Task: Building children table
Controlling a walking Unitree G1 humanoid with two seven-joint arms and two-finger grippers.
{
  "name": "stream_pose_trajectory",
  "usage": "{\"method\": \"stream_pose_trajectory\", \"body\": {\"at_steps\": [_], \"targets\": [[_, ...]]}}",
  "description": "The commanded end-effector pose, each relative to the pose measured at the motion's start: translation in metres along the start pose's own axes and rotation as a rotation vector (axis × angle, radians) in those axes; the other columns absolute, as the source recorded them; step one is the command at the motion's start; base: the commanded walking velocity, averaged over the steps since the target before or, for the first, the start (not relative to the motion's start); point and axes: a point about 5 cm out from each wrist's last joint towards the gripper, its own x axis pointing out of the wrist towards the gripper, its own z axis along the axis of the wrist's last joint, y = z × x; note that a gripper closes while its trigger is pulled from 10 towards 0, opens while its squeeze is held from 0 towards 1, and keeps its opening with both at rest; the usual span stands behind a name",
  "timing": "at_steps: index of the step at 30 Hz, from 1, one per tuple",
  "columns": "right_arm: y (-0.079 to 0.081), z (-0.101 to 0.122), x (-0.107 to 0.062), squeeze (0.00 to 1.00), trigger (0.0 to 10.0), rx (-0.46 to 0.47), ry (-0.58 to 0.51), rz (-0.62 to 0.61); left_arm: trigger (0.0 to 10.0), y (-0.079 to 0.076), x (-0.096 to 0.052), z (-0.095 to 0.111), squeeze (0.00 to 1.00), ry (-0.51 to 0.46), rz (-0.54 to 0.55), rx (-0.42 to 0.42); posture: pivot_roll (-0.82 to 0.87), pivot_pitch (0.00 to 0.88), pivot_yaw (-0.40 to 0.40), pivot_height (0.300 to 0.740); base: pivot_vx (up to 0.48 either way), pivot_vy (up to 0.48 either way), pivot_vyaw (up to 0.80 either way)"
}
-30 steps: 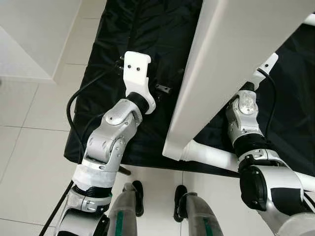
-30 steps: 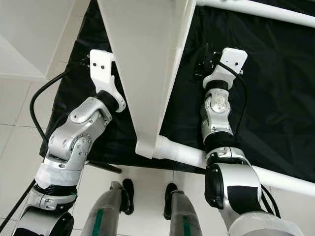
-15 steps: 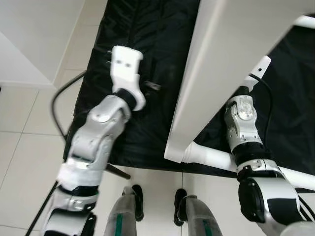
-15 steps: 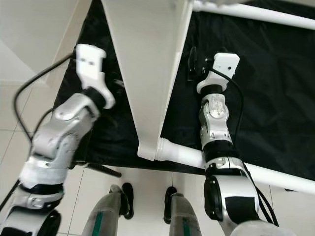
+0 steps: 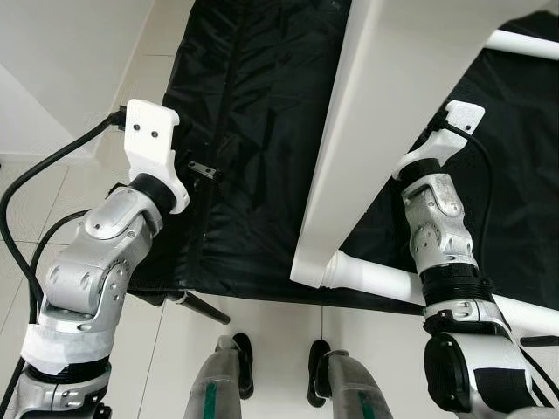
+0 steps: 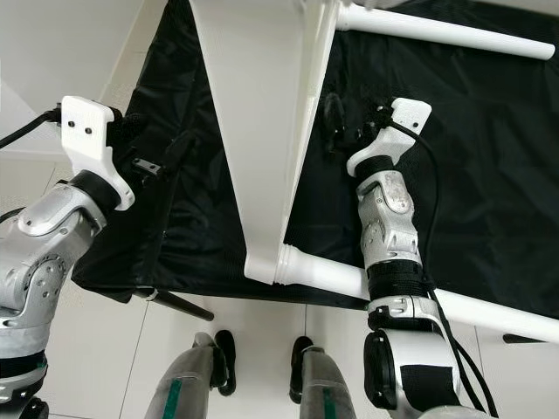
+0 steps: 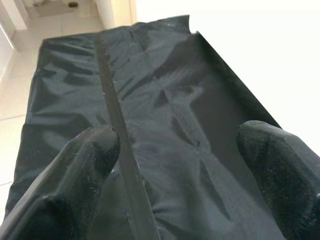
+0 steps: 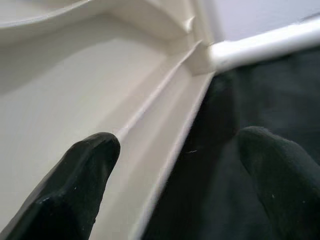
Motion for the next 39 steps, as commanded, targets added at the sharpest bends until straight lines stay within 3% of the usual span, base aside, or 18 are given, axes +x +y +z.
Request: {"method": "stream_pose_trajectory", "body": {"at_steps": [1,7,8,9,10,13,14,17,18,19,26,27,30,31,34,35,36,39], "targets": [[0.015,-0.010,-0.001,0.00,10.0,0.099,0.056,0.079,10.0,-0.010,-0.005,0.005,0.00,-0.003,-0.211,0.004,0.05,0.215,0.049,0.740,0.000,0.000,0.00],[0.031,-0.013,0.002,0.00,10.0,0.191,0.101,0.166,10.0,-0.010,-0.007,0.010,0.00,0.000,-0.220,0.026,0.05,0.219,0.043,0.740,0.000,0.000,0.00],[0.034,-0.013,0.003,0.00,6.2,0.226,0.116,0.185,10.0,-0.011,-0.009,0.012,0.00,0.001,-0.225,0.031,0.05,0.221,0.038,0.740,0.000,0.000,0.00],[0.034,-0.013,0.003,0.00,6.2,0.226,0.116,0.185,10.0,-0.011,-0.009,0.012,0.00,0.001,-0.225,0.031,0.05,0.221,0.038,0.740,0.000,0.000,0.00],[0.037,-0.013,0.004,0.00,1.5,0.252,0.130,0.198,10.0,-0.011,-0.010,0.013,0.00,-0.001,-0.228,0.036,0.05,0.221,0.038,0.740,0.000,0.000,0.00],[0.037,-0.015,0.005,0.00,1.6,0.301,0.155,0.196,10.0,-0.012,-0.011,0.015,0.00,-0.004,-0.227,0.035,0.06,0.223,0.027,0.740,0.000,0.000,0.00],[0.038,-0.016,0.006,0.00,0.0,0.363,0.174,0.190,10.0,-0.012,-0.012,0.016,0.00,-0.006,-0.225,0.037,0.06,0.224,0.026,0.740,0.000,0.000,0.00],[0.038,-0.017,0.007,0.00,1.3,0.437,0.184,0.186,10.0,-0.013,-0.012,0.018,0.00,-0.009,-0.222,0.040,0.06,0.226,0.025,0.740,0.000,0.000,0.00],[0.039,-0.018,0.007,0.00,7.9,0.493,0.197,0.182,10.0,-0.013,-0.013,0.019,0.00,-0.012,-0.220,0.039,0.06,0.226,0.025,0.740,0.000,0.000,0.00],[0.039,-0.019,0.008,0.00,10.0,0.546,0.194,0.178,10.0,-0.013,-0.013,0.020,0.00,-0.014,-0.220,0.038,0.06,0.226,0.025,0.740,0.000,0.000,0.00],[0.036,-0.027,0.009,0.00,10.0,0.703,0.172,0.141,10.0,-0.014,-0.014,0.022,0.00,-0.013,-0.233,0.036,0.07,0.231,0.031,0.740,0.000,0.000,0.00],[0.034,-0.029,0.009,0.00,4.1,0.740,0.171,0.129,10.0,-0.013,-0.014,0.023,0.00,-0.012,-0.233,0.038,0.07,0.231,0.031,0.740,0.000,0.000,0.00],[0.034,-0.033,0.009,0.00,2.3,0.775,0.180,0.116,10.0,-0.013,-0.015,0.024,0.00,-0.012,-0.234,0.035,0.07,0.234,0.035,0.740,0.000,0.000,0.00],[0.034,-0.034,0.008,0.00,0.0,0.809,0.179,0.123,10.0,-0.013,-0.015,0.024,0.00,-0.008,-0.233,0.039,0.07,0.234,0.035,0.740,0.000,0.000,0.00],[0.034,-0.037,0.008,0.00,0.0,0.823,0.187,0.115,10.0,-0.013,-0.015,0.024,0.00,-0.008,-0.233,0.039,0.07,0.236,0.035,0.740,0.000,0.000,0.00],[0.034,-0.038,0.008,0.00,3.5,0.821,0.198,0.108,10.0,-0.013,-0.016,0.024,0.00,-0.007,-0.234,0.037,0.07,0.236,0.035,0.740,0.000,0.000,0.00],[0.034,-0.039,0.008,0.00,10.0,0.837,0.200,0.108,10.0,-0.013,-0.016,0.025,0.00,-0.006,-0.233,0.038,0.08,0.238,0.037,0.740,0.000,0.000,0.00],[0.032,-0.041,0.009,0.00,10.0,0.865,0.196,0.101,10.0,-0.014,-0.016,0.025,0.00,-0.003,-0.234,0.034,0.08,0.238,0.037,0.740,0.000,0.000,0.00]]}}
